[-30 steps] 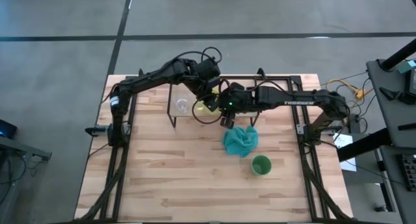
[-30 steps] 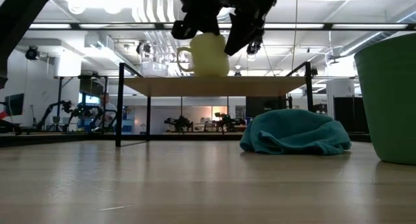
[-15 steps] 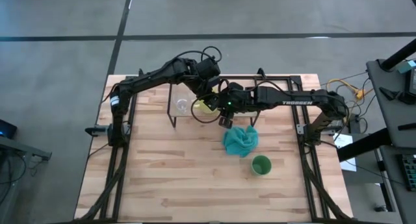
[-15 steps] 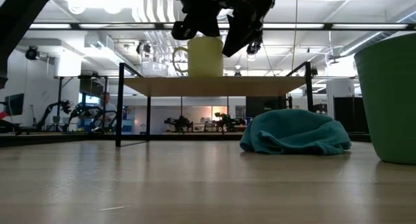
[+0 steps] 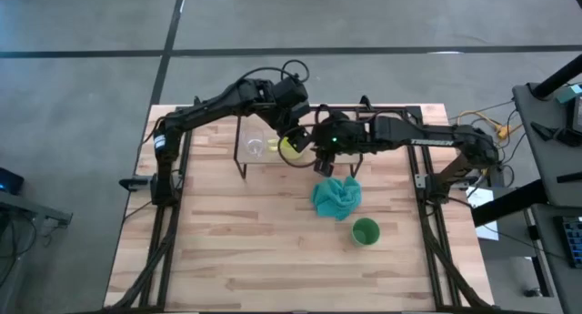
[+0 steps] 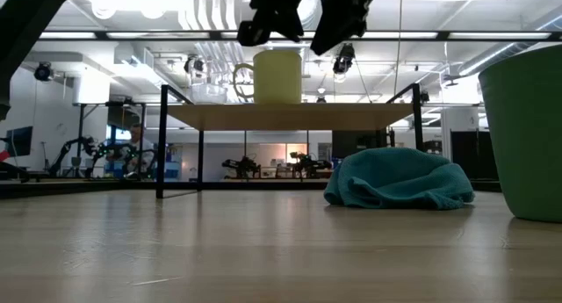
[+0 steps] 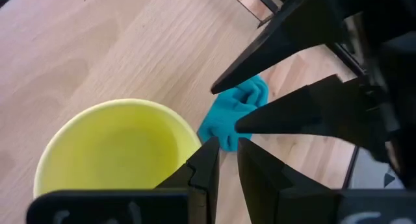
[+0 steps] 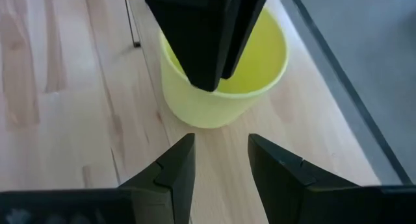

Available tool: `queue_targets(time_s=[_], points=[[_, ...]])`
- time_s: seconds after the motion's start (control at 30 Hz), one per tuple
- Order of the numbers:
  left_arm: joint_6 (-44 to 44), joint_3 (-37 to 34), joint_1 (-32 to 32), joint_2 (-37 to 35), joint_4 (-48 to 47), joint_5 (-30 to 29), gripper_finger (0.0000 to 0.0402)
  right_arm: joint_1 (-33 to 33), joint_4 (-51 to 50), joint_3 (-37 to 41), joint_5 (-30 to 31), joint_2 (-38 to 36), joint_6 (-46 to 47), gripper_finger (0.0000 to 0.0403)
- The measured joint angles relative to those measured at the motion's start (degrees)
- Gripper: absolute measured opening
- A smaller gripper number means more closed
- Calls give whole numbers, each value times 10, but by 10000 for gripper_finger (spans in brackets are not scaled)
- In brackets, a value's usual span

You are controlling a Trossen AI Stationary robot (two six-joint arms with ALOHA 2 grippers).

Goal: Stack small to large cups/mugs on shelf
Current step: Put the yellow mug on the shelf

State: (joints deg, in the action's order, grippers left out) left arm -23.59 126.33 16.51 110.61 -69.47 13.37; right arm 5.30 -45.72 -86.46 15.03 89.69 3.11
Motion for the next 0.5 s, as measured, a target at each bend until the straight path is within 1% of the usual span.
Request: queue_targets(time_s=[0.2,0.4,0.5], points=[[0,7,0,-5,-19,-1,40,-1,-3,0,-3,-17,0,137],[33,8,-1,-24,-100,-2,40,-5,-3,0,-5,-42,-6,137],[50,7,-2,-36,-126,-16,40,-4,-3,0,-5,-58,-6,137]])
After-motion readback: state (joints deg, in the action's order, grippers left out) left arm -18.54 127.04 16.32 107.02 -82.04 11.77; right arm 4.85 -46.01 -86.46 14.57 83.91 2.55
